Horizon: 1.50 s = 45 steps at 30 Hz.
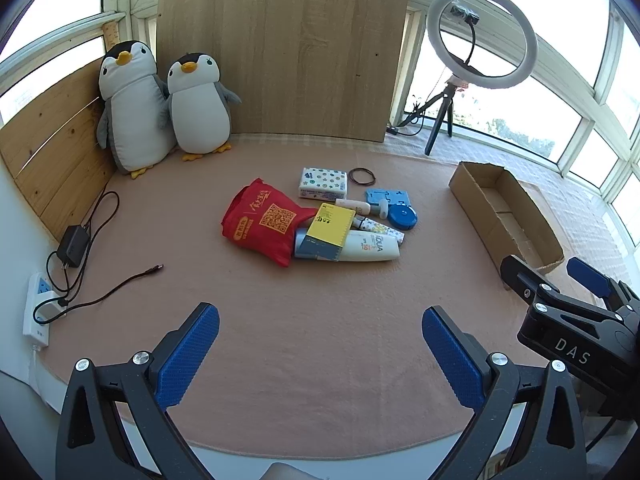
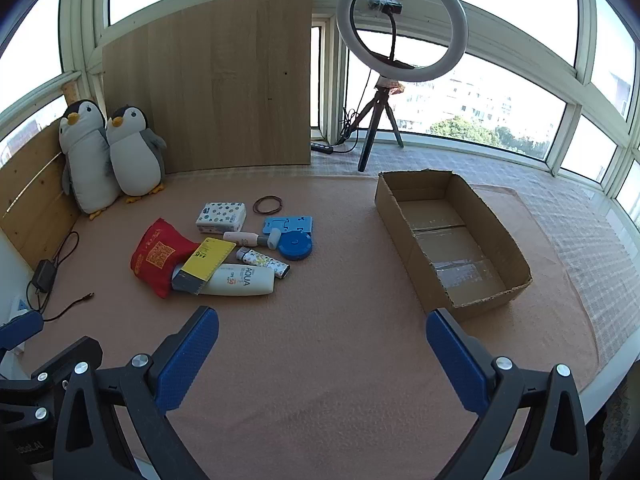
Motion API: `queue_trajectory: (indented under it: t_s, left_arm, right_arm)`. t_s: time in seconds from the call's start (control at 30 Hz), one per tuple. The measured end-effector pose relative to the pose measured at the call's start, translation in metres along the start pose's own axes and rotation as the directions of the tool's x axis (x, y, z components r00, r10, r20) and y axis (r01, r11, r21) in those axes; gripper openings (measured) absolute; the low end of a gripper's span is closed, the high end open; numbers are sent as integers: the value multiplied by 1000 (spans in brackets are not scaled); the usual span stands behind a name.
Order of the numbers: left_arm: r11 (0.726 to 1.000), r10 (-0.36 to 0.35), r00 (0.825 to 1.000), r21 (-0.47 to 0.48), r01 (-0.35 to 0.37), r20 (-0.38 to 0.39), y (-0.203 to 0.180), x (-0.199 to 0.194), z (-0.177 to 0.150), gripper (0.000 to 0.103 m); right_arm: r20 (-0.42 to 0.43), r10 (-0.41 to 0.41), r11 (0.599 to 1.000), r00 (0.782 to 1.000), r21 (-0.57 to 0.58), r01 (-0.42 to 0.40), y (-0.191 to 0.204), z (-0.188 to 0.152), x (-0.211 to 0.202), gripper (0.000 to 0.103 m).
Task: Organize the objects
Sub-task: 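Move the left gripper toward the pile of items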
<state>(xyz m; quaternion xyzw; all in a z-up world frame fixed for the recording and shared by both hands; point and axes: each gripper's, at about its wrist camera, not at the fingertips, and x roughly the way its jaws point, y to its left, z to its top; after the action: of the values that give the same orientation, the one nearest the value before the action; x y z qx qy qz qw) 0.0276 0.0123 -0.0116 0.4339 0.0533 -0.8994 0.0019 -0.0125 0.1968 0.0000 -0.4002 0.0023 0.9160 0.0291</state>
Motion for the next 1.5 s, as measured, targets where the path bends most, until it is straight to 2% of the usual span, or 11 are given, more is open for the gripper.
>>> queue_trajectory:
  t_s: [0.23, 0.63, 0.97, 1.33, 1.5]
  left_arm:
    - [1000, -14, 1000, 8, 14, 2, -1, -1, 2, 103]
    - [999, 45, 999, 5, -45, 4, 6, 3, 6, 103]
    - [999, 35, 999, 12, -35, -2, 6, 8, 10, 102]
    - [999, 32, 999, 18, -32, 1, 6, 7, 9, 102]
    - [999, 30, 1000, 22, -30, 4, 6, 6, 8, 102]
  right_arm:
    - [-16, 11, 1000, 1000, 0, -11, -1, -2, 4, 103]
    - [-14, 21, 1000, 1000, 2, -21, -1, 1, 7, 103]
    - [-19, 16, 1000, 1000, -8, -16, 1, 0, 12, 103]
    - [-37, 72, 996, 997, -45, -74, 14, -6, 13, 103]
    - [-42, 72, 997, 997, -26, -73, 13, -6, 13, 102]
